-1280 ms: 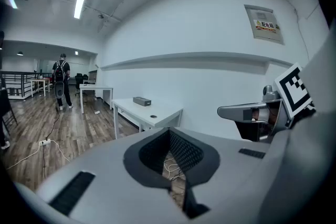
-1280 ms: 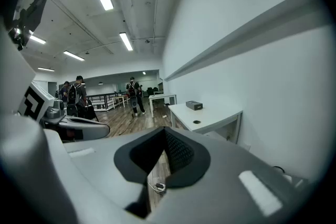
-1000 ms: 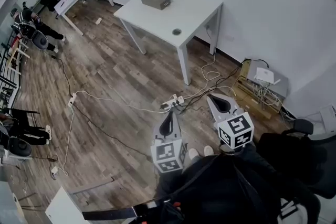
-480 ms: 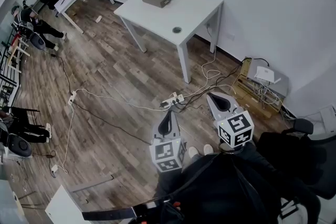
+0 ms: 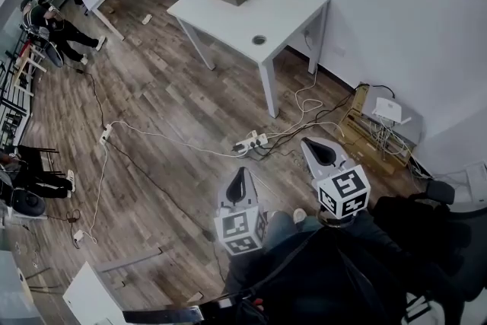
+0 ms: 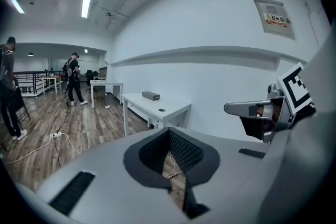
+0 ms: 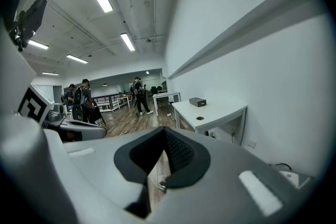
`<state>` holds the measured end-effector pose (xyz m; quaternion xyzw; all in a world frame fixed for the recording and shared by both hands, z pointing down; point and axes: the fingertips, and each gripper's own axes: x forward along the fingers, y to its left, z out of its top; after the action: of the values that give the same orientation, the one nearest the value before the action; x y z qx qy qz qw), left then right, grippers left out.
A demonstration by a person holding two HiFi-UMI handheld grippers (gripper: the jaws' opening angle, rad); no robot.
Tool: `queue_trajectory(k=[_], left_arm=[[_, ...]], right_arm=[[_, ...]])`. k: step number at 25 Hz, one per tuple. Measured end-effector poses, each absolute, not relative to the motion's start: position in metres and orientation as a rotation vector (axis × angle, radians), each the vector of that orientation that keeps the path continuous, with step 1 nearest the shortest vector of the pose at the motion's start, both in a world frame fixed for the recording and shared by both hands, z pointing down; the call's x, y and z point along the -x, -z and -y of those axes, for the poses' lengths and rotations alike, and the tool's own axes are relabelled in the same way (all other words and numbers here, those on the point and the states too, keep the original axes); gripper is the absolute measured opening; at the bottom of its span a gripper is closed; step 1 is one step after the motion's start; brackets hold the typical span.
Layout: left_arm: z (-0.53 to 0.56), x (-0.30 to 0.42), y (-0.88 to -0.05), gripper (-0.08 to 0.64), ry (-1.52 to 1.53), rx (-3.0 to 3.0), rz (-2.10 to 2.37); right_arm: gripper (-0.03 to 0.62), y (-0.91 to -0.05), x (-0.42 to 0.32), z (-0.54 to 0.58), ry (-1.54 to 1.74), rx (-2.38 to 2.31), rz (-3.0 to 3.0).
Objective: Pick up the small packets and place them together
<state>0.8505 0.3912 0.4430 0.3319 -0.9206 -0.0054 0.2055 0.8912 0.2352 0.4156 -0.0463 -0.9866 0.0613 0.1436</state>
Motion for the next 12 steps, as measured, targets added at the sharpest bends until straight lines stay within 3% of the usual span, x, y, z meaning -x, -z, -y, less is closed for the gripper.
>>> queue_trajectory(k=[12], left_arm=[[-0.378, -0.76, -0.448, 0.0, 0.045, -0.889, 2.617]], right_arm=[[-0.002, -0.428, -0.797, -0.209, -0.138, 0.113, 2.853]])
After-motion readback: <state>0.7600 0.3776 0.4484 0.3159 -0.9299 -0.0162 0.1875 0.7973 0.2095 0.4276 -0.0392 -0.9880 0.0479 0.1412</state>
